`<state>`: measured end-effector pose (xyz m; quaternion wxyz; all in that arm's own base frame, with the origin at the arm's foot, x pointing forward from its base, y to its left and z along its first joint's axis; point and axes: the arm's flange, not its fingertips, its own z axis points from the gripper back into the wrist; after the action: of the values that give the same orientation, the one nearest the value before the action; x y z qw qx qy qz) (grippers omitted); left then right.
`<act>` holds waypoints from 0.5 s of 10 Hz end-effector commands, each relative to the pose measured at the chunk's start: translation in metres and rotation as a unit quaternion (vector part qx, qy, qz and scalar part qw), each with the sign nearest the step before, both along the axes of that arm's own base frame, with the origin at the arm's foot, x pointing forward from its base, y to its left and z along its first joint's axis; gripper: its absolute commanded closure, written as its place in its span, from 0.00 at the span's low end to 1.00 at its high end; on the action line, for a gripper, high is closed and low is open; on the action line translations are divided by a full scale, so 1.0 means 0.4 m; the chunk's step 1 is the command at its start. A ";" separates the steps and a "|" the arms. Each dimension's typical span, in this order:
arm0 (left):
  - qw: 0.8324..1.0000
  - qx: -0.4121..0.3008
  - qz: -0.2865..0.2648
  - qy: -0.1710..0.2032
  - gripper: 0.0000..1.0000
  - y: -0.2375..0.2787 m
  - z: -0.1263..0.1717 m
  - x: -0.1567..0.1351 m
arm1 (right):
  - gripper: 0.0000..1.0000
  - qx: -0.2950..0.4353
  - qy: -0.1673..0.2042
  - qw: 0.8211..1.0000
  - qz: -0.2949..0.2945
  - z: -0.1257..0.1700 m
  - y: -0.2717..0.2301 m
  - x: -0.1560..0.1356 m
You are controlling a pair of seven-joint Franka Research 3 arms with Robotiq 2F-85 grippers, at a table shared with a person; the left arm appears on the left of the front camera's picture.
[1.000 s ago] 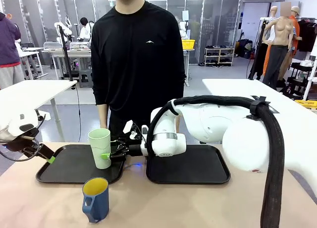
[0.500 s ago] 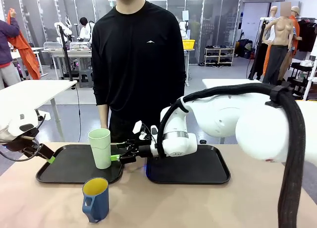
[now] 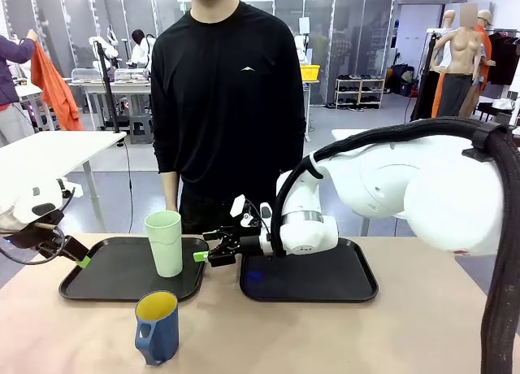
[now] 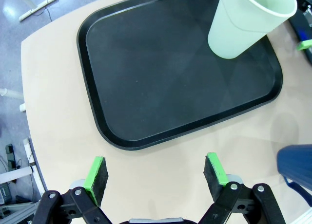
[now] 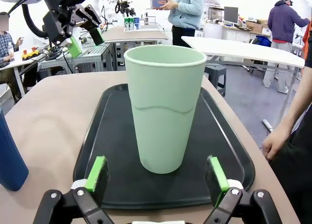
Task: Sort and store the cups by type.
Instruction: Place the picked Reusable plastic cup into the Flat Tray indicated by the person, then pick up the Handle plastic cup and place it into the empty Flat Tray.
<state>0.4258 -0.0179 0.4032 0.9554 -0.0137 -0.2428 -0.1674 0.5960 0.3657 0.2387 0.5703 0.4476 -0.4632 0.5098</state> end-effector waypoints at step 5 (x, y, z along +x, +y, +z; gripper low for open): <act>1.000 -0.002 0.000 0.003 0.00 0.003 -0.001 0.000 | 0.00 0.000 0.004 1.000 0.004 -0.005 0.014 0.005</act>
<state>0.4258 -0.0179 0.4032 0.9554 -0.0137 -0.2428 -0.1674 0.5955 0.3707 0.2373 0.5682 0.4485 -0.4623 0.5121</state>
